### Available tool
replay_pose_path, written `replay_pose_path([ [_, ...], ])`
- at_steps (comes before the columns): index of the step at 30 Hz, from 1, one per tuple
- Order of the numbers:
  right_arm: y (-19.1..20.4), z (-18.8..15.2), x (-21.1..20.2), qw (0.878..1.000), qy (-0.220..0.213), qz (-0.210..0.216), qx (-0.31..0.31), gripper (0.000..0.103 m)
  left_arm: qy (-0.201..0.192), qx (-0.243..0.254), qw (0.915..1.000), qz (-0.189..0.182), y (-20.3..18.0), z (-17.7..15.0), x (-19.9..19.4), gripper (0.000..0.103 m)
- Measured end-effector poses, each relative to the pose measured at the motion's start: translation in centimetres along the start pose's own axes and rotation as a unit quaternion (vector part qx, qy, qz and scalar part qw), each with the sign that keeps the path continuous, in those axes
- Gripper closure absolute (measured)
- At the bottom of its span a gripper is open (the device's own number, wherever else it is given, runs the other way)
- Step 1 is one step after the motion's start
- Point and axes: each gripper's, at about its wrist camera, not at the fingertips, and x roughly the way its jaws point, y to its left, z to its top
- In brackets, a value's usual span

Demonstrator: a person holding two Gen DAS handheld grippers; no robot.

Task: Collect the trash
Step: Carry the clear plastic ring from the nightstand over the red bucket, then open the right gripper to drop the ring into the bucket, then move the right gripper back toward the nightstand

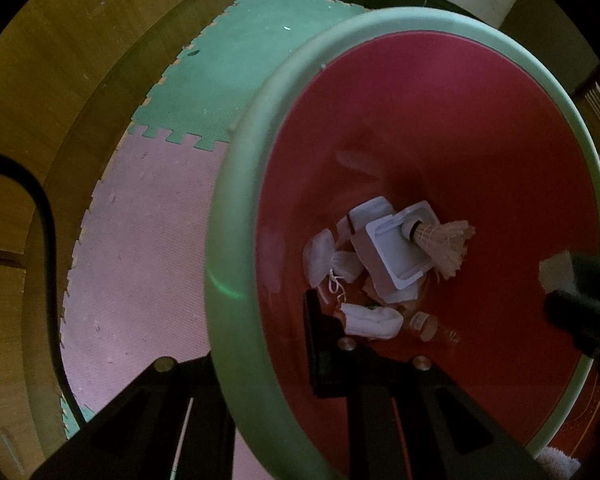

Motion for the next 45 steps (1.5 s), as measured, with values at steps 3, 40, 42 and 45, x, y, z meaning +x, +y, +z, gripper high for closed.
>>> replay_pose_path([
  [3, 0.0, -0.1, 0.1, 1.0, 0.002, 0.003, 0.002, 0.082, 0.0, 0.001, 1.0, 0.0, 0.1, -0.1, -0.1, 0.093],
  [40, -2.6, 0.9, -9.7, 0.997, -0.075, -0.009, -0.014, 0.052, 0.0, 0.003, 1.0, 0.001, 0.5, -0.2, -0.1, 0.093],
  [42, -3.3, 1.5, -11.5, 0.996, -0.084, -0.018, -0.02, 0.052, 0.0, 0.003, 1.0, 0.0, 0.5, -0.2, -0.1, 0.093],
  [45, -4.9, 2.5, -13.9, 0.995, -0.093, -0.031, -0.018, 0.052, 0.0, 0.003, 1.0, 0.0, 0.5, -0.2, -0.1, 0.093],
])
